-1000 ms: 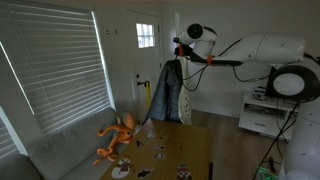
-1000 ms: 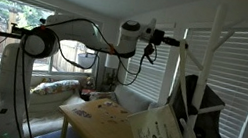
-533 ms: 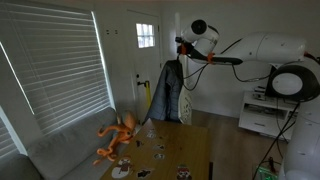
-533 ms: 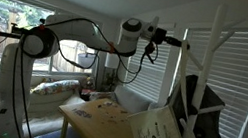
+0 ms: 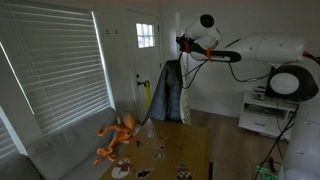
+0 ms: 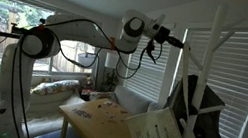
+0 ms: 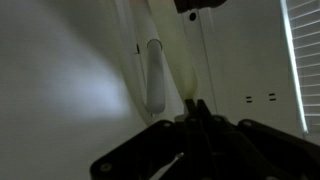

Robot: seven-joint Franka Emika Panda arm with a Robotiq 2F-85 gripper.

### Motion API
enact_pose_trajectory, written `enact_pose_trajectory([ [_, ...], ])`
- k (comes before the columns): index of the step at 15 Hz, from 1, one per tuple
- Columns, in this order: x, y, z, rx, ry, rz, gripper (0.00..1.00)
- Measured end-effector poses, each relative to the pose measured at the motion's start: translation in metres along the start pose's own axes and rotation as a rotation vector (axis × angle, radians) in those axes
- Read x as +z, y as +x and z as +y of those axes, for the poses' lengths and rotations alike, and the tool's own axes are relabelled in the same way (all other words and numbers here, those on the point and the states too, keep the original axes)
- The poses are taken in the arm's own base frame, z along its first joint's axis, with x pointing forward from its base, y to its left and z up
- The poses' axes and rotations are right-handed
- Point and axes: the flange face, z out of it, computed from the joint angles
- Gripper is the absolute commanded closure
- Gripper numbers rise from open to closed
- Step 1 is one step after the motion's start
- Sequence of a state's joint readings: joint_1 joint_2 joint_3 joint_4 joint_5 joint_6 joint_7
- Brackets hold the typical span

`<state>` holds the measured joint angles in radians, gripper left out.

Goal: Pick up the white tote bag by the handle and hang it on the third rail from the top on the white coat hanger stand

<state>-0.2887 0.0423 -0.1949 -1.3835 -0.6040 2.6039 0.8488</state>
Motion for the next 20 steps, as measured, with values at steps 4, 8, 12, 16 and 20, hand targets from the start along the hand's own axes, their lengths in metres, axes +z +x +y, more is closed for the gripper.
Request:
enact_pose_trajectory([
  [4, 0.002, 0.006, 0.010, -0.008, 0.070, -0.071, 0.99],
  [8, 0.002, 0.016, 0.022, -0.010, 0.140, -0.111, 0.99],
  [12, 0.005, 0.025, 0.034, -0.022, 0.208, -0.139, 0.99],
  [16, 0.012, 0.034, 0.041, -0.027, 0.257, -0.154, 0.99],
  [20, 0.025, 0.036, 0.045, -0.026, 0.269, -0.192, 0.84],
])
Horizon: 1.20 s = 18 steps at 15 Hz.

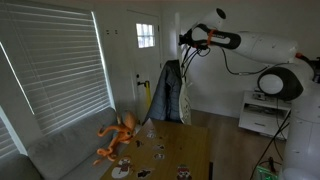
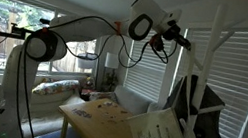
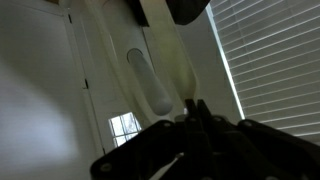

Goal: Pick up the white tote bag by the handle and hang it on the third rail from the top on the white coat hanger stand

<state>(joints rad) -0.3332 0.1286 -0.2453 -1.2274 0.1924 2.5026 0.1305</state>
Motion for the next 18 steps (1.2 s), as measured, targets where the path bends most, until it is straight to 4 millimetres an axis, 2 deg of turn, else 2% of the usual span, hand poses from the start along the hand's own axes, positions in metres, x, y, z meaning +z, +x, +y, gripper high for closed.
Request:
enact_pose_trajectory([
  [1, 0.004, 0.000, 0.002, 0.001, -0.004, -0.007, 0.69],
  [2, 0.007, 0.000, 0.004, 0.002, -0.008, -0.011, 0.66],
  [5, 0.012, 0.003, 0.005, 0.002, -0.012, -0.010, 0.46],
  [11, 0.008, 0.009, -0.005, 0.004, 0.014, -0.005, 0.03],
  [13, 0.006, 0.009, -0.011, 0.007, 0.029, -0.018, 0.00],
  [18, -0.001, 0.010, -0.020, 0.035, 0.066, -0.087, 0.00],
])
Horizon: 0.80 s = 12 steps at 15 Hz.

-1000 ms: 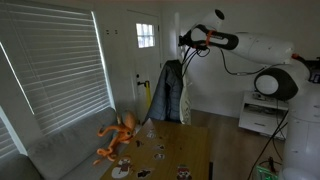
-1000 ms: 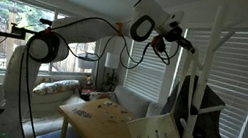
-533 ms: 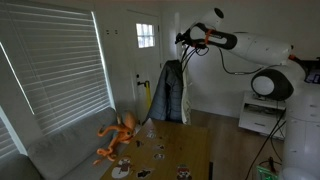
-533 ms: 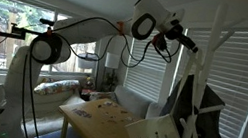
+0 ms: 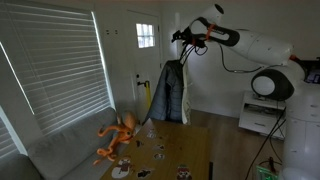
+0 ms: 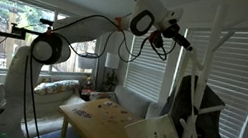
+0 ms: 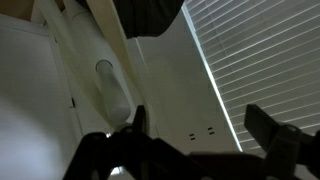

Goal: Pick up the white tote bag by the handle and hang it on the third rail from the top on the white coat hanger stand

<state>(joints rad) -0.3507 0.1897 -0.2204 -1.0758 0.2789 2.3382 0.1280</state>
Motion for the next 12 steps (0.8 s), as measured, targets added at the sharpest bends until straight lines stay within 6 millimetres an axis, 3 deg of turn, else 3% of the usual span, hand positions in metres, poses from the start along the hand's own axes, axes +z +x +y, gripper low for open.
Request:
enact_pose_trajectory([
  [7, -0.015, 0.004, -0.008, 0.075, 0.025, -0.064, 0.00],
  [12, -0.014, 0.004, 0.002, 0.117, 0.008, -0.098, 0.00],
])
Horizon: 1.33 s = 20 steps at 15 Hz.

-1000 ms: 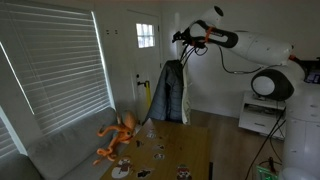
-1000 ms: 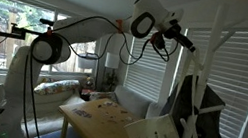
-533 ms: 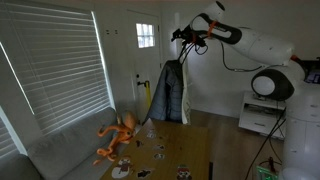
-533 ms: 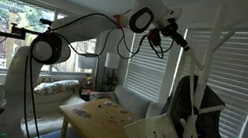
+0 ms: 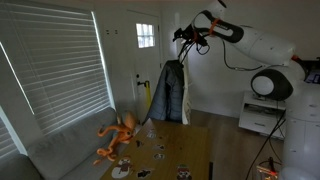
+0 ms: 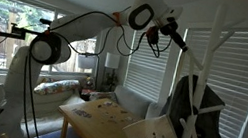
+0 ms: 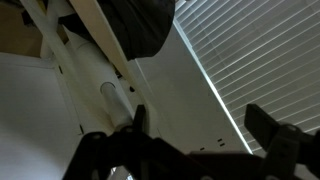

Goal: Pick up the white tote bag by the handle and hang it on the third rail from the top on the white coat hanger stand

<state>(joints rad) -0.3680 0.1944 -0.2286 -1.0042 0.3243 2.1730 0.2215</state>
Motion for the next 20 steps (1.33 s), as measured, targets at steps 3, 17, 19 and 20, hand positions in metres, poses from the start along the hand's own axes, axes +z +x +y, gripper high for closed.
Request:
enact_pose_trajectory([
  [3, 0.006, 0.000, 0.009, 0.024, -0.020, -0.023, 0.00],
  [17, 0.029, -0.010, 0.014, 0.039, -0.060, -0.129, 0.00],
  [19, 0.027, -0.011, 0.011, 0.037, -0.064, -0.140, 0.00],
  [20, 0.025, -0.011, 0.010, 0.029, -0.070, -0.136, 0.00],
])
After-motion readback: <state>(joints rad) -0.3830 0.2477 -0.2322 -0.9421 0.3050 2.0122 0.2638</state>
